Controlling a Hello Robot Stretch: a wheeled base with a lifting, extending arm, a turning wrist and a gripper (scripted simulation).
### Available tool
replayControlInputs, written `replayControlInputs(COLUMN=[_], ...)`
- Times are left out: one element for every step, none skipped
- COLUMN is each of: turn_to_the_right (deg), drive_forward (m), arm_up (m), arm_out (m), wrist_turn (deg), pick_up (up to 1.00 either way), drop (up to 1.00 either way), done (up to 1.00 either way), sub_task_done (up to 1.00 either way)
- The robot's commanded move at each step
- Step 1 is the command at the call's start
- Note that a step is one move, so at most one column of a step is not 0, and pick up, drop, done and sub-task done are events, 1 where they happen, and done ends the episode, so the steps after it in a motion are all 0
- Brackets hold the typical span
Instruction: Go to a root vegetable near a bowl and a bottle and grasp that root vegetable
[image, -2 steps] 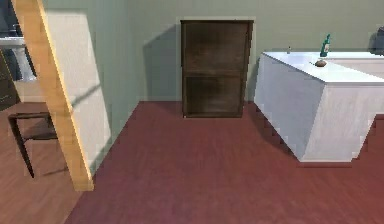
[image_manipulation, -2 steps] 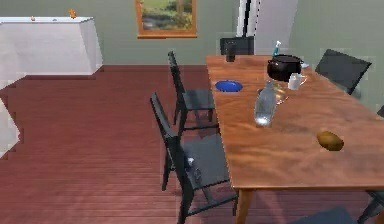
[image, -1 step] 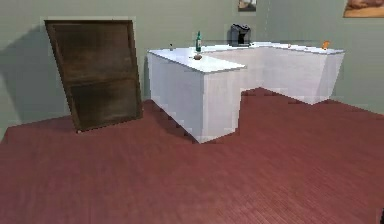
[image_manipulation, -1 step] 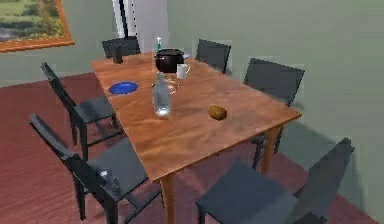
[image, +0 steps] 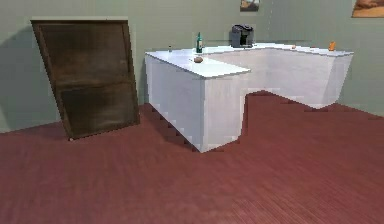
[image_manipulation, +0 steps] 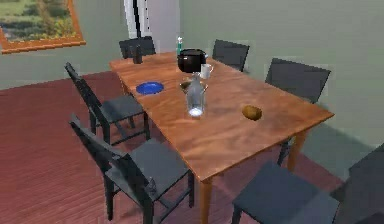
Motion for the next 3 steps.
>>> replayControlInputs(turn_to_the_right=[45.0,45.0,30.0], drive_forward=[0.00,0.00,0.00], arm_up=[0.00,0.00,0.00], arm_out=[0.00,0.00,0.00], wrist_turn=[0.0,0.0,0.0], pick_up=[0.00,0.00,0.00], drop=[0.00,0.00,0.00], done=[0.00,0.00,0.00], sub_task_done=[0.00,0.00,0.00])
